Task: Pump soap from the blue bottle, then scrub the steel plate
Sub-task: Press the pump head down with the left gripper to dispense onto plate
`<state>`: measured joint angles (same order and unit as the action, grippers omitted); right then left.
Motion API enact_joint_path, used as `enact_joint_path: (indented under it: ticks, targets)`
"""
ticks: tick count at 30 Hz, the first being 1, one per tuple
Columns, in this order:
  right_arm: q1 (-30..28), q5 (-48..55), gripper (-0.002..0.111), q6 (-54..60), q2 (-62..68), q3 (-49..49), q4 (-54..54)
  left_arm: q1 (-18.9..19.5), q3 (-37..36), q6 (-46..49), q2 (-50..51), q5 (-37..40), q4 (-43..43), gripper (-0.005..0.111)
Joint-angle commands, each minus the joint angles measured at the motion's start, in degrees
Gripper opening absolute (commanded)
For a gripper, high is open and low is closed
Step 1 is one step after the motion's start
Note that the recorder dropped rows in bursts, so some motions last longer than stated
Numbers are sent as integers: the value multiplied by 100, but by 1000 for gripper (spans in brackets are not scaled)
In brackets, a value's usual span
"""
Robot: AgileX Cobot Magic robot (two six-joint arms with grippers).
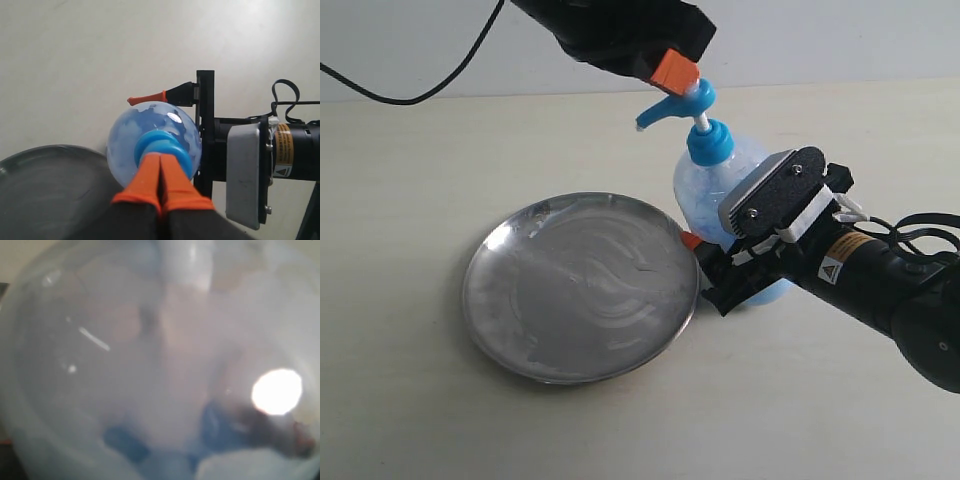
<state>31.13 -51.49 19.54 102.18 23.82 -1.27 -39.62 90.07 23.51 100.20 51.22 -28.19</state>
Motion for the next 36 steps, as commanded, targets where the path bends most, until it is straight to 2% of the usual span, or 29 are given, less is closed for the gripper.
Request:
enact_joint_path:
  ticks: [1, 36]
  targets:
    - [22, -236, 0, -37, -25, -10, -385, -43, -119, 21, 388, 586, 127, 0]
    - [22, -283, 0, -65, -25, -10, -385, -43, -127, 8, 1075, 944, 250, 0]
